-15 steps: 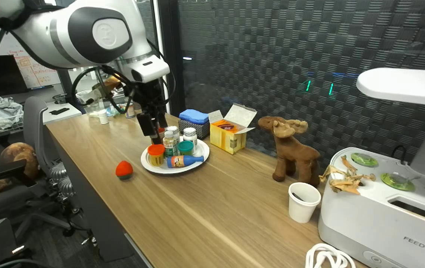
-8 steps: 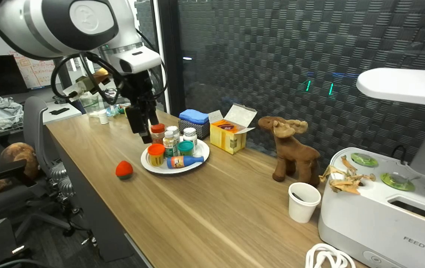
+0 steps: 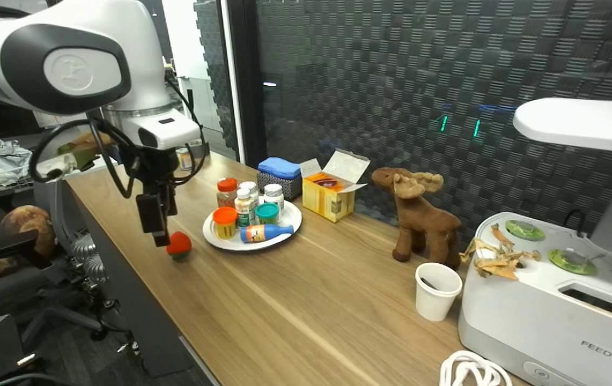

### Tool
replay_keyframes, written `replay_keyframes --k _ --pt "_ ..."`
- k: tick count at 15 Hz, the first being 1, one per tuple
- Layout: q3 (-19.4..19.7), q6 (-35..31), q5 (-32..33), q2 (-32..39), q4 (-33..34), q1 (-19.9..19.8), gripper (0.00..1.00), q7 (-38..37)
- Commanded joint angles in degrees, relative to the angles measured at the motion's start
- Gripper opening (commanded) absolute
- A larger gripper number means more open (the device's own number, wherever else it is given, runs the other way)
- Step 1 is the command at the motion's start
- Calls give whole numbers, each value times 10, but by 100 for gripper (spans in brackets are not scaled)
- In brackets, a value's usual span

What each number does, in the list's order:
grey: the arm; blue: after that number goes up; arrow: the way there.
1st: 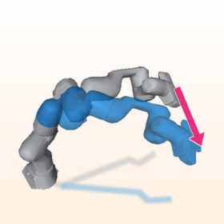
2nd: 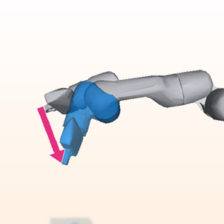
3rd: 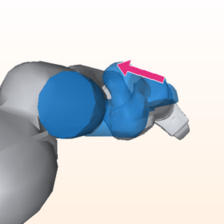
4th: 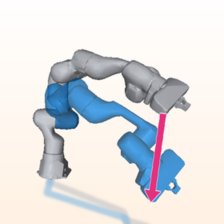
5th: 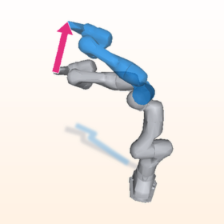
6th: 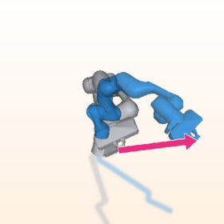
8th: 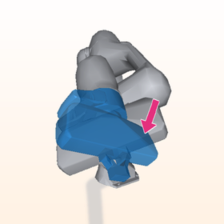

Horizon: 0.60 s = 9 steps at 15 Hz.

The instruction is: Pick up all the objects surrounding the white plate and arrange them on the plate

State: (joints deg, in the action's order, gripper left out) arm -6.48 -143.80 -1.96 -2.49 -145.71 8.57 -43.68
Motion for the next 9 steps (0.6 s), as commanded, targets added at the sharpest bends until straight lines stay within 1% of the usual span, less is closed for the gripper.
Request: replay_keyframes --k 1,5,9 --pt "-24 -54 -62 -7 -33 13 100 32" --pt "-46 -129 -77 14 -53 26 100 28" --pt "-53 -205 -55 49 -61 33 100 17"
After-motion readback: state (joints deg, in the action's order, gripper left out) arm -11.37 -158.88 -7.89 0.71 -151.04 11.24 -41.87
